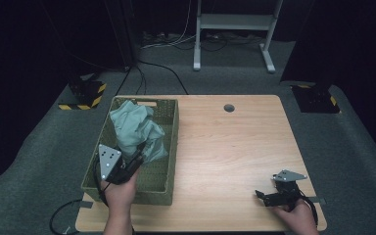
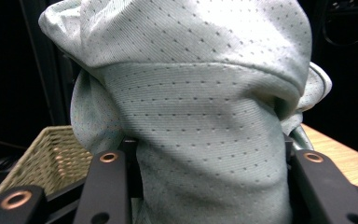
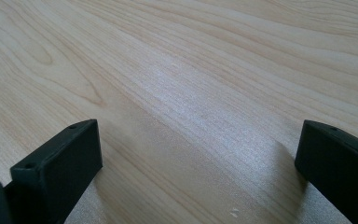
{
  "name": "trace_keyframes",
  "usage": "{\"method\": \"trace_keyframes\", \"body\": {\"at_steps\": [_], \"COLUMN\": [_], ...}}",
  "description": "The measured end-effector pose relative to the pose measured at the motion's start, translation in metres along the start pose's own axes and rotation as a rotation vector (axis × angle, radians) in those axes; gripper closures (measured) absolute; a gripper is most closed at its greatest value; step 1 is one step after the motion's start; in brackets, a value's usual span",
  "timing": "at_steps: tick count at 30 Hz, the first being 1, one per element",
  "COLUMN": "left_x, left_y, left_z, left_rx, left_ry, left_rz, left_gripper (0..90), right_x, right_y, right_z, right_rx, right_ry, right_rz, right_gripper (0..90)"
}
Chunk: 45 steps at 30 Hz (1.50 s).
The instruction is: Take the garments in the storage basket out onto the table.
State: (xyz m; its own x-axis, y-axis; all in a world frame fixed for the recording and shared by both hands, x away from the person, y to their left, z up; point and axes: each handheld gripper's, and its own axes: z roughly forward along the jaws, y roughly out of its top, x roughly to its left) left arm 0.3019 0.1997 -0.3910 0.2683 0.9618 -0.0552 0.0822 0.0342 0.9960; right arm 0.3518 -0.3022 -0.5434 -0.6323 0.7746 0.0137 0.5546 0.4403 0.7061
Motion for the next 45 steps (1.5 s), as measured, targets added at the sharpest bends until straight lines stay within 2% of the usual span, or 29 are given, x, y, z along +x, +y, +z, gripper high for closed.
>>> {"method": "trace_keyframes", "body": {"at_steps": [5,15,19,23,38,45], "left_x": [-0.009,-0.031,-0.037,-0.044,-0.076,-0.090], "left_y": [0.006,0.015,0.017,0.019,0.019,0.014], "left_z": [-0.003,-0.007,-0.008,-0.009,-0.002,0.006], "left_rx": [-0.025,-0.064,-0.081,-0.089,-0.089,-0.068], "left_ry": [-0.032,-0.091,-0.117,-0.132,-0.220,-0.261], "left_rz": [-0.005,0.010,-0.008,0.005,0.032,0.034], "left_gripper": [51.2,51.1,51.1,51.1,51.1,51.1], "right_x": [0.000,0.000,0.000,0.000,0.000,0.000], "right_y": [0.000,0.000,0.000,0.000,0.000,0.000], "right_z": [0.000,0.000,0.000,0.000,0.000,0.000], "right_rx": [0.001,-0.001,-0.001,-0.002,0.000,0.001], "right_ry": [-0.002,0.001,0.002,0.003,0.000,-0.002], "right_rz": [-0.003,0.002,0.003,0.003,0.000,-0.002], "right_gripper": [0.2,0.2,0.2,0.1,0.2,0.2]}}
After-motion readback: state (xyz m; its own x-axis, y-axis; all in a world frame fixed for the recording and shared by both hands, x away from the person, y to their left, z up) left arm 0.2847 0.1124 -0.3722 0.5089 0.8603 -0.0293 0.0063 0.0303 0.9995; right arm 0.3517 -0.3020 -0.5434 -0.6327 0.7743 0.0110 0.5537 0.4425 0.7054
